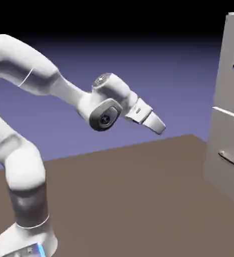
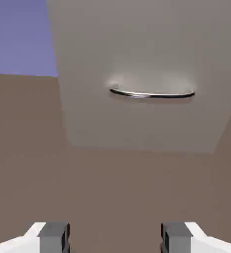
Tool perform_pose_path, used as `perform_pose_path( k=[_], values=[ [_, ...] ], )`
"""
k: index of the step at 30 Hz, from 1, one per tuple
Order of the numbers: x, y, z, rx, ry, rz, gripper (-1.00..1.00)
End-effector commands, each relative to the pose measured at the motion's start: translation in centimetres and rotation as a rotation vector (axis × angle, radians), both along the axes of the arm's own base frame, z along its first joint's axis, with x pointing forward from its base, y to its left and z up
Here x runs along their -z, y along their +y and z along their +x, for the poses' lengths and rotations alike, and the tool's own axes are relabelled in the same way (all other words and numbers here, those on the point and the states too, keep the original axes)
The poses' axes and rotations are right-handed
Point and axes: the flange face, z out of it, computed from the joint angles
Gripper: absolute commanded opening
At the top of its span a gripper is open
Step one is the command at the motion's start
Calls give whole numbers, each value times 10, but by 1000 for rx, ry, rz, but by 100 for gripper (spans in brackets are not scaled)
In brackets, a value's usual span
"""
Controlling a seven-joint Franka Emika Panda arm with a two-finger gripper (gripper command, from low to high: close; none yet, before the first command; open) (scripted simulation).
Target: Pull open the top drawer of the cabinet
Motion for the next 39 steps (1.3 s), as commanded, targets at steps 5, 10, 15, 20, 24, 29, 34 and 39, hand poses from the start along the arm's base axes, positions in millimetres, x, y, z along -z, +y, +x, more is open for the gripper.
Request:
perform_pose_path(
  k=[5,10,15,20,24,29,34,39],
  values=[
    [-27,-17,27,71,-50,103,0],
    [-50,-33,52,137,-101,210,0],
    [-69,-48,75,198,-154,320,0],
    [-84,-61,96,256,-208,433,0],
    [-93,-69,112,299,-250,526,0],
    [-101,-77,132,350,-303,644,0],
    [-106,-82,152,398,-354,766,0],
    [-109,-83,171,443,-402,890,0]
  ],
)
